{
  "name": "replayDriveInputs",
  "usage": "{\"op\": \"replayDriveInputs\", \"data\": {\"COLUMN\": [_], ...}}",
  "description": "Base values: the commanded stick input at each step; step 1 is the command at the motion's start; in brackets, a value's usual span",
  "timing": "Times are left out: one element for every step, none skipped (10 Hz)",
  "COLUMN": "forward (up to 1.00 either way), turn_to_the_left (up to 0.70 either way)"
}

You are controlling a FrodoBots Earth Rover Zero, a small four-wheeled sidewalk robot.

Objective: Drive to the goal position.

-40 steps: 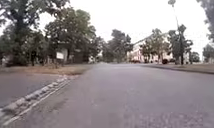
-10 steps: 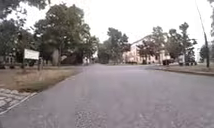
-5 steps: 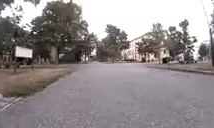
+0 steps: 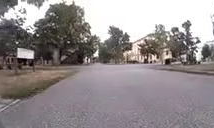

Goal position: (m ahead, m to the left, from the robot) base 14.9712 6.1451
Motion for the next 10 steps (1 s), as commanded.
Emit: {"op": "replayDriveInputs", "data": {"forward": [0.00,0.00,0.00,0.00,0.00,0.00,0.00,0.00,0.00,0.00], "turn_to_the_left": [0.70,0.70,0.70,0.70,0.70,0.70,0.70,0.70,0.70,0.70]}}
